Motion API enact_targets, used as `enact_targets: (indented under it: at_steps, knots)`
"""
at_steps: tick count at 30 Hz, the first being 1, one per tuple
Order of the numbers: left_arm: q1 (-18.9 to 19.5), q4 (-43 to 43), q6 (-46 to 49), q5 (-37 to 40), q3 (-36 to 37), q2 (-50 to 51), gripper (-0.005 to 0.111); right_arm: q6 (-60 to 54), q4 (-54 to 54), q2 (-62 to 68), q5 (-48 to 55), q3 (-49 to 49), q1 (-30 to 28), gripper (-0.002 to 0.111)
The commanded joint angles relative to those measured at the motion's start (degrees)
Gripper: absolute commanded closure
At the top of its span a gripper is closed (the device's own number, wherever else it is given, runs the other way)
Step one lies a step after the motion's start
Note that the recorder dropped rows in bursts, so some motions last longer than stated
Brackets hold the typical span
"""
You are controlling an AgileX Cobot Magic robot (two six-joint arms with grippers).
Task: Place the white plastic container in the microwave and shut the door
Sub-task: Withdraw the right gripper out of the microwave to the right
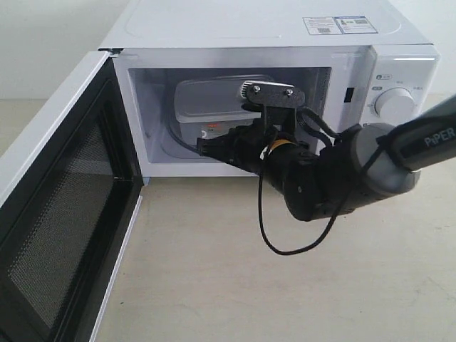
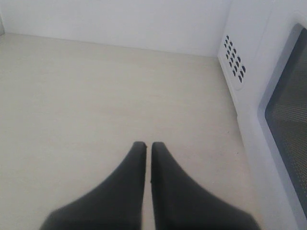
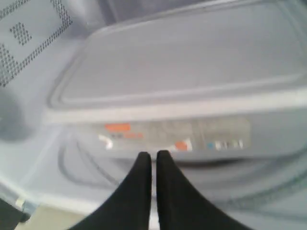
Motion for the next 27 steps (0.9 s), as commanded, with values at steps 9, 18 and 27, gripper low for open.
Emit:
enact_targets:
  at_steps: [9,18,27]
  knots:
    - [-0.14,-0.38,0.02,-0.20,0.21,-0.20,0.102,0.97,5.18,-25.14,20.59,15.88,7.02,0.108]
    - [-3.30,-0.42,0.04,-0.95,0.21,-0.20,0.102,-1.92,5.40,-41.77,46.70,17.40,7.01,0.108]
    - [-3.30,-0.42,0.04,-0.95,0.21,-0.20,0.102,-1.82,5.54,-53.53,58.56,17.40,7.01,0.108]
